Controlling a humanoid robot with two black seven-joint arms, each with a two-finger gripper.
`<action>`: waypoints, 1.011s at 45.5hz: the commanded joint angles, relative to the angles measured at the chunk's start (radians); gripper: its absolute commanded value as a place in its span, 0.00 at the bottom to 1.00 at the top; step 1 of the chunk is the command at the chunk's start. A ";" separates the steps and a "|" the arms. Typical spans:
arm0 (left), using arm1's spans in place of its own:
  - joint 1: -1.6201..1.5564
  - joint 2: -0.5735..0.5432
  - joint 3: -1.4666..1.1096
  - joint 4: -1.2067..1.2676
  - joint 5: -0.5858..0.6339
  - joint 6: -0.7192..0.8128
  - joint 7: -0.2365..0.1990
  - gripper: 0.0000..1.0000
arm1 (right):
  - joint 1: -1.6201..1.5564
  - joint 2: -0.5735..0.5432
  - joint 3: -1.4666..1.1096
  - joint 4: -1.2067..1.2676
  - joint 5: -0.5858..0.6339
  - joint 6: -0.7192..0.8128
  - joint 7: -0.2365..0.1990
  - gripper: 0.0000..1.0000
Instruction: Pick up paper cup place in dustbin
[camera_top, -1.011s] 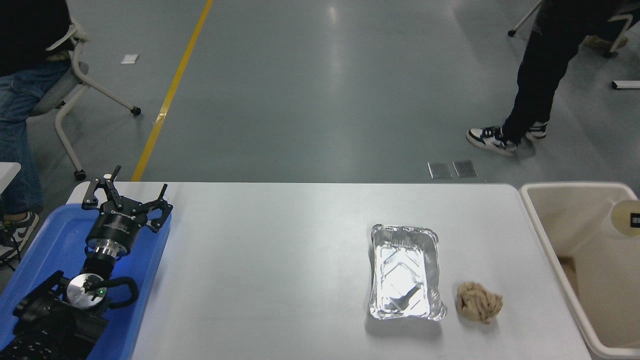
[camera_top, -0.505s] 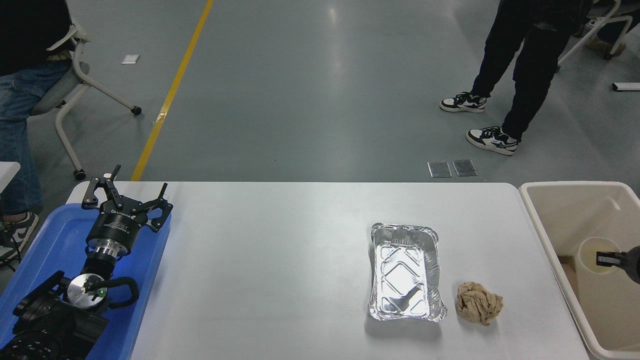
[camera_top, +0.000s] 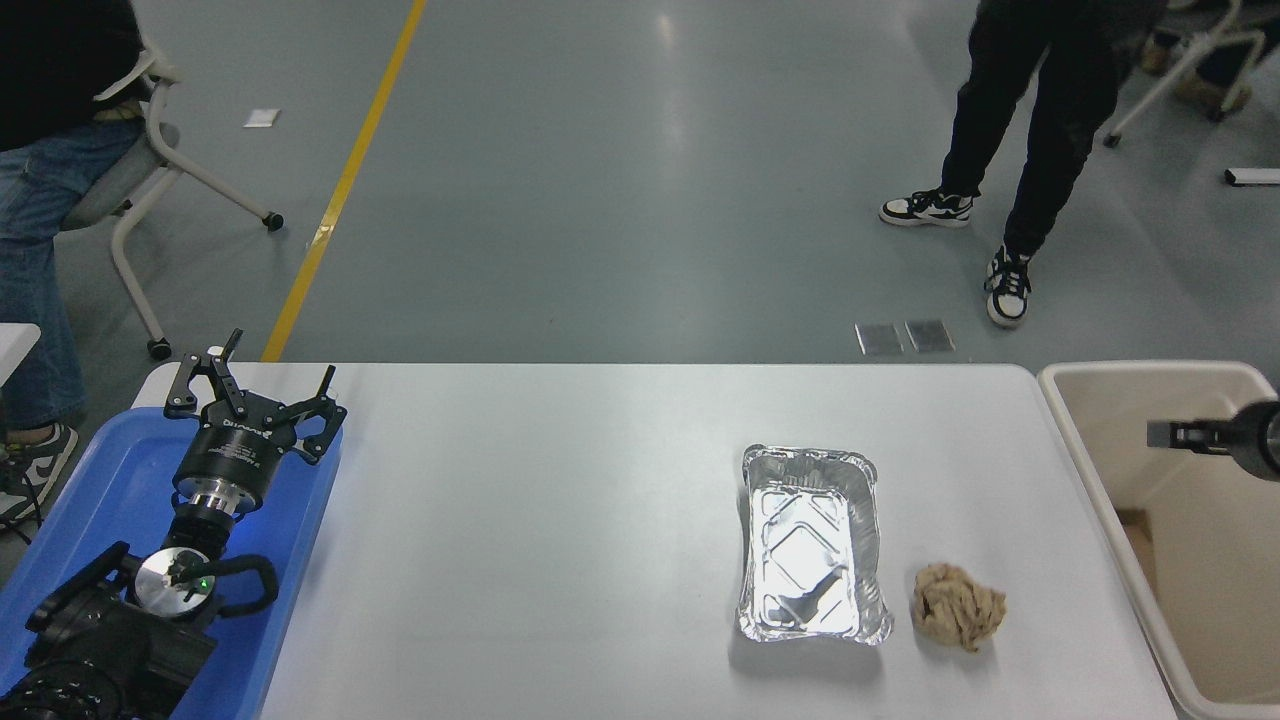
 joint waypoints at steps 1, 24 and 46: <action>0.000 0.001 0.000 0.000 0.000 0.000 -0.001 0.99 | 0.521 0.058 -0.143 0.368 -0.002 0.199 0.003 1.00; 0.003 -0.001 -0.003 0.001 -0.002 0.000 -0.003 0.99 | 0.928 0.328 -0.145 0.870 0.271 0.515 0.001 1.00; 0.003 -0.001 -0.003 0.001 -0.002 0.000 -0.003 0.99 | 0.964 0.389 -0.143 0.887 0.446 0.540 0.003 1.00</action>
